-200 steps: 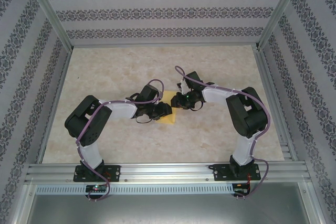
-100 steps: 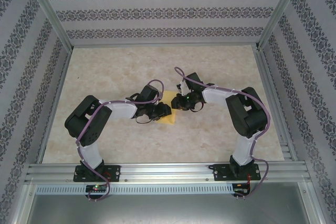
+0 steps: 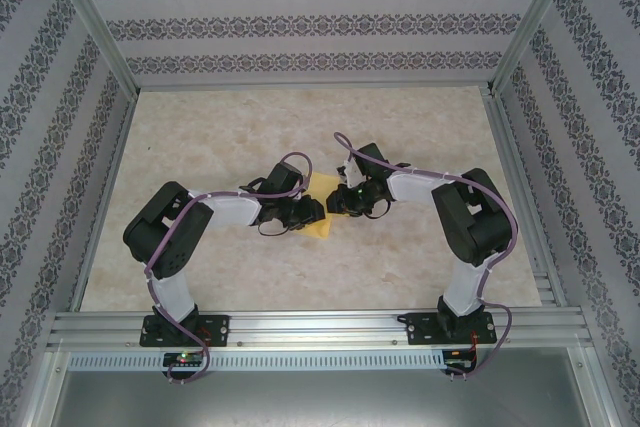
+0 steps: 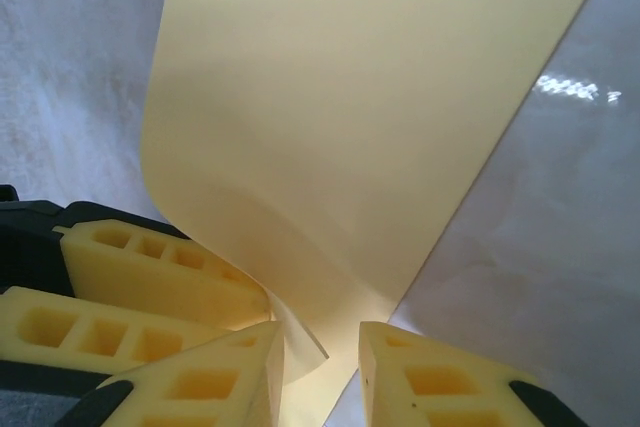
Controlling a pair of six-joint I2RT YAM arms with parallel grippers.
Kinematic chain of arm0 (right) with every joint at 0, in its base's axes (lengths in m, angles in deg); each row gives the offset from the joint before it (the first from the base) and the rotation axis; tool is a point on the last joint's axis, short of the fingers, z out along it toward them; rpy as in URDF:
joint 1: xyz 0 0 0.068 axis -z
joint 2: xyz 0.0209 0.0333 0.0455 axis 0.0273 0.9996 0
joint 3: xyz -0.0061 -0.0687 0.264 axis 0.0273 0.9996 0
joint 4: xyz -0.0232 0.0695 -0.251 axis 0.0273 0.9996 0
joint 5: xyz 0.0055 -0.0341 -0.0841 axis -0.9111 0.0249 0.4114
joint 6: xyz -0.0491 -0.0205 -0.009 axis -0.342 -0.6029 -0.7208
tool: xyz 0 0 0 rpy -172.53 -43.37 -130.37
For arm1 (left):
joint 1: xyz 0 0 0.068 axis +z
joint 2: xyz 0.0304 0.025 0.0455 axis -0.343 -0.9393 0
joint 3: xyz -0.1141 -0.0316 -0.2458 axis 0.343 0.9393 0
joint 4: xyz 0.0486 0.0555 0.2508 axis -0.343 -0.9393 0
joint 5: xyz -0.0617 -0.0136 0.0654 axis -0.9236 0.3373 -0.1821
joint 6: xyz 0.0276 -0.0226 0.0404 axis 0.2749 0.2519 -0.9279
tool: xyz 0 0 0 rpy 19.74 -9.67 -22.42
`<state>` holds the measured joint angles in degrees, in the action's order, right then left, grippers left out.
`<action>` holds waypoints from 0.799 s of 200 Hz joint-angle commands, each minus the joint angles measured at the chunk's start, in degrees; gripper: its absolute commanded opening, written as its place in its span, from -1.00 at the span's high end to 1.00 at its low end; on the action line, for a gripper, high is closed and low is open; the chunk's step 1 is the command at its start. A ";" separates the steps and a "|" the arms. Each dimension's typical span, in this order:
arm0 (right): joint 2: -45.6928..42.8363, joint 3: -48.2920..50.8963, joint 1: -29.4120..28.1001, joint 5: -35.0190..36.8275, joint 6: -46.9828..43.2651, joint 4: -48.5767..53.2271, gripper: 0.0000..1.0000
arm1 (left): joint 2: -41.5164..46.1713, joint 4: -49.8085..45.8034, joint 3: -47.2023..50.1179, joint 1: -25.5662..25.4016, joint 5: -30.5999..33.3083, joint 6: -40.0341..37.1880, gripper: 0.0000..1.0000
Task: Fold a paper plane with a square sheet of paper (pick it up from the middle)
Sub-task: Fold the triangle a second time at the center of the table.
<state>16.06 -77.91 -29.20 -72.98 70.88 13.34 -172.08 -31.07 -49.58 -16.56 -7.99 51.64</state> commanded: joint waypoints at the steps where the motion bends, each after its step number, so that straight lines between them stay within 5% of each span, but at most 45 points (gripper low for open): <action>1: -2.14 1.00 -0.49 -0.94 -1.12 -1.47 0.42 | -0.46 -0.79 -0.96 -0.58 1.10 -1.22 0.47; 112: -0.21 0.10 -1.80 -0.35 -1.28 -2.35 0.52 | 0.78 -0.29 -0.35 -0.57 0.94 -0.54 0.49; 160: 0.39 -0.74 -1.72 3.15 -1.33 -2.17 0.83 | 2.60 -0.08 0.13 -0.58 0.73 -0.48 0.49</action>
<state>15.34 -76.82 -30.71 -72.41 70.64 12.46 -171.97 -31.21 -49.58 -16.56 -7.35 51.64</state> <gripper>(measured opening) 0.109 0.255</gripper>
